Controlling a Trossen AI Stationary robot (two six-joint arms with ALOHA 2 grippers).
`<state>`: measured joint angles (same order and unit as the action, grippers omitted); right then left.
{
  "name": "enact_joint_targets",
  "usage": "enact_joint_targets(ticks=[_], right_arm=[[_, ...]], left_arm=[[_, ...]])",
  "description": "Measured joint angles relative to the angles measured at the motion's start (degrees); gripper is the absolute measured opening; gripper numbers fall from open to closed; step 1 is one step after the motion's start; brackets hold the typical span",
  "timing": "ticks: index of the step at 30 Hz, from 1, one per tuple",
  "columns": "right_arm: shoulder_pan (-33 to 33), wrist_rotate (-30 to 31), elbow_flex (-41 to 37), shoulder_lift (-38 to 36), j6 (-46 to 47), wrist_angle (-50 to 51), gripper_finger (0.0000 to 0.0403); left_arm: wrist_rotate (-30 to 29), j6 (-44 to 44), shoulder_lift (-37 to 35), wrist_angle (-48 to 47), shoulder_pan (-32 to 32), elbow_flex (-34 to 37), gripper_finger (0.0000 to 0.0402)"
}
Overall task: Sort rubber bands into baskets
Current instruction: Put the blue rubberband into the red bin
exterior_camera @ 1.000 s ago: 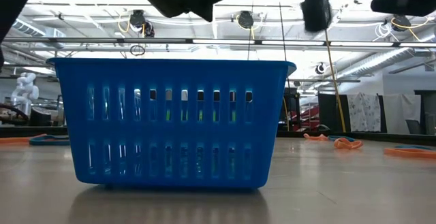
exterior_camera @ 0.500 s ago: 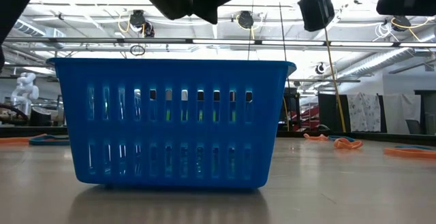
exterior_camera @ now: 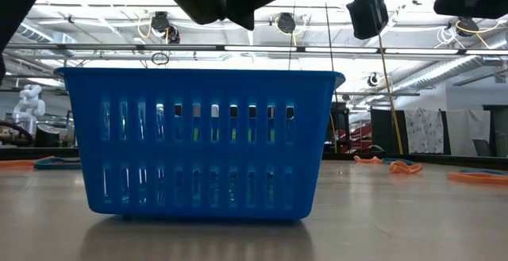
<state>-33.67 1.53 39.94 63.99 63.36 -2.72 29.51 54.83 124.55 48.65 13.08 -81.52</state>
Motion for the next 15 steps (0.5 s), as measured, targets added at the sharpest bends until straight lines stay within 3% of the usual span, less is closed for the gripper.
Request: enact_joint_targets(ticks=[4, 7, 10, 15], right_arm=[[0.0, 0.0, 0.0, 0.0, -1.3, 1.1, 0.0125], [0.0, -0.1, 0.0, 0.0, -2.7, 1.8, 0.0139], [0.0, -0.1, 0.0, 0.0, -4.3, 2.1, 0.0146], [0.1, 0.5, 0.0, 0.0, -8.0, 2.5, 0.0144]], left_arm=[[2.3, 0.3, 0.0, -1.1, 0.0, 0.0, 0.0002], [4.9, -0.7, -1.8, -7.7, 0.0, 0.2, 0.0001], [4.5, -8.3, -6.9, -22.9, 0.1, 0.2, 0.0001], [-5.3, -22.5, -18.2, -55.0, 1.1, 0.2, 0.0001]])
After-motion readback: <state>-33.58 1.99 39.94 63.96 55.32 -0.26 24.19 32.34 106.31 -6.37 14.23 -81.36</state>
